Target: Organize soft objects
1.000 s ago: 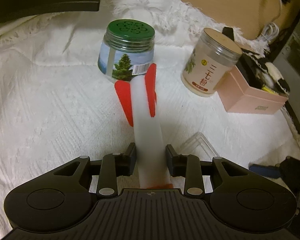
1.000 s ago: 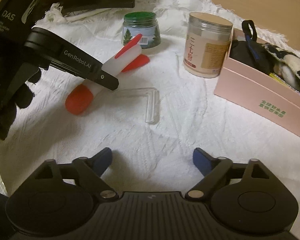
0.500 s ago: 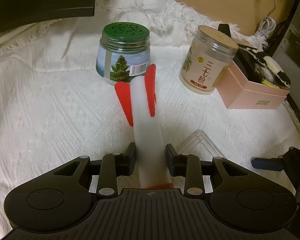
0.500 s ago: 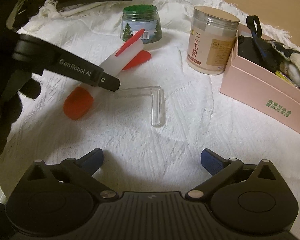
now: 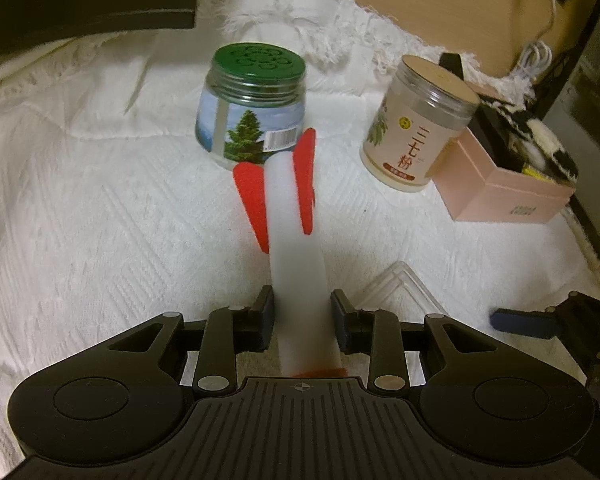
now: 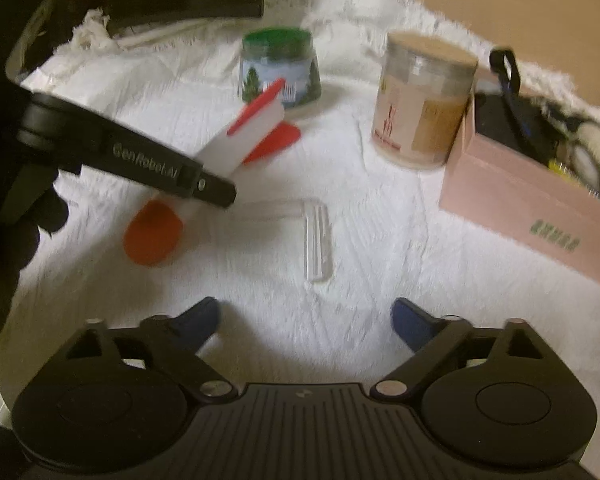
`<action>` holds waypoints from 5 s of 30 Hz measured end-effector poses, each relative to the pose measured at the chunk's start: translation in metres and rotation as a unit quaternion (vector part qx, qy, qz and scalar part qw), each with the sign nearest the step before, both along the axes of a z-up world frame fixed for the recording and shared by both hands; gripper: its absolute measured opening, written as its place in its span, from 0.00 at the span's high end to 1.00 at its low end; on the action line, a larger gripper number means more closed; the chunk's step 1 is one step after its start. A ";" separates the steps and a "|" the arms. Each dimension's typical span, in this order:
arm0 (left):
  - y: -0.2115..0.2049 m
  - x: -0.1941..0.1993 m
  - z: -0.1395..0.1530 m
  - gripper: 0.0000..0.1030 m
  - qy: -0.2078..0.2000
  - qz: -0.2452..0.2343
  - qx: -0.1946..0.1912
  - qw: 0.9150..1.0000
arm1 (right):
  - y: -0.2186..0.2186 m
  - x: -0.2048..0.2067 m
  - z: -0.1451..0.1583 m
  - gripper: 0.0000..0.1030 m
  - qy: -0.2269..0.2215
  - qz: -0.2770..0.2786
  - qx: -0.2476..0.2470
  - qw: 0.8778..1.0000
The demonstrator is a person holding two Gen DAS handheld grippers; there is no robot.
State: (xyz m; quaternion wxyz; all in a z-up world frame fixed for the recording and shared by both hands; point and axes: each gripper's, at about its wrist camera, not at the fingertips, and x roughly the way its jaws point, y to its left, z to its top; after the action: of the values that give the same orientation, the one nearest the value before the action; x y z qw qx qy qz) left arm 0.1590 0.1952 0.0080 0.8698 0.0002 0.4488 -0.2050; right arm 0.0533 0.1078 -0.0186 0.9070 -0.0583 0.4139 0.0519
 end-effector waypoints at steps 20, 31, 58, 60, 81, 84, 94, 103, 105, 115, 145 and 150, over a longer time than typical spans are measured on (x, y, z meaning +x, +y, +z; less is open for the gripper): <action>0.051 -0.021 0.001 0.68 0.001 0.064 -0.027 0.998 | 0.024 0.046 0.002 0.40 -0.027 0.025 -0.009 0.999; 0.046 -0.027 0.003 0.69 -0.047 0.086 -0.008 0.995 | -0.028 0.029 0.074 0.40 -0.106 -0.007 -0.001 0.994; -0.224 0.102 0.048 0.67 -0.018 -0.133 -0.128 0.983 | -0.254 0.083 0.165 0.40 -0.157 -0.256 0.084 0.950; -0.220 0.105 0.043 0.67 -0.007 -0.130 -0.143 0.981 | -0.263 0.098 0.155 0.40 -0.136 -0.271 0.107 0.947; -0.204 0.080 0.078 0.65 -0.067 -0.152 -0.089 0.982 | -0.293 0.159 0.113 0.32 -0.035 -0.271 0.296 0.915; -0.214 0.090 0.077 0.66 -0.081 -0.154 -0.065 0.983 | -0.284 0.146 0.121 0.32 -0.042 -0.291 0.258 0.920; -0.208 0.132 0.065 0.83 -0.051 -0.138 -0.033 0.989 | -0.230 0.088 0.098 0.65 -0.020 -0.224 0.140 0.964; -0.193 0.130 0.081 0.83 -0.052 -0.139 -0.076 0.986 | -0.243 0.097 0.079 0.73 -0.014 -0.229 0.172 0.958; -0.186 0.127 0.090 0.83 -0.056 -0.125 -0.088 0.987 | -0.245 0.095 0.075 0.75 -0.012 -0.226 0.176 0.958; -0.219 0.128 0.079 0.77 -0.023 -0.168 -0.082 0.982 | -0.220 0.059 0.088 0.76 -0.087 -0.215 0.116 0.966; -0.184 0.098 0.095 0.61 -0.108 -0.133 -0.117 0.978 | -0.183 -0.015 0.067 0.42 -0.121 -0.146 0.041 0.981; -0.138 0.027 0.101 0.61 -0.164 -0.044 -0.105 0.980 | -0.180 -0.041 0.021 0.42 -0.039 -0.109 0.053 0.992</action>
State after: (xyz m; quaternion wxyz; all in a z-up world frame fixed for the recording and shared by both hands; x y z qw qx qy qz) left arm 0.1858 0.0573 0.1091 0.9168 -0.0373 0.2754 -0.2866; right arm 0.0127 -0.0724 0.0021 0.9245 0.0338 0.3787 -0.0278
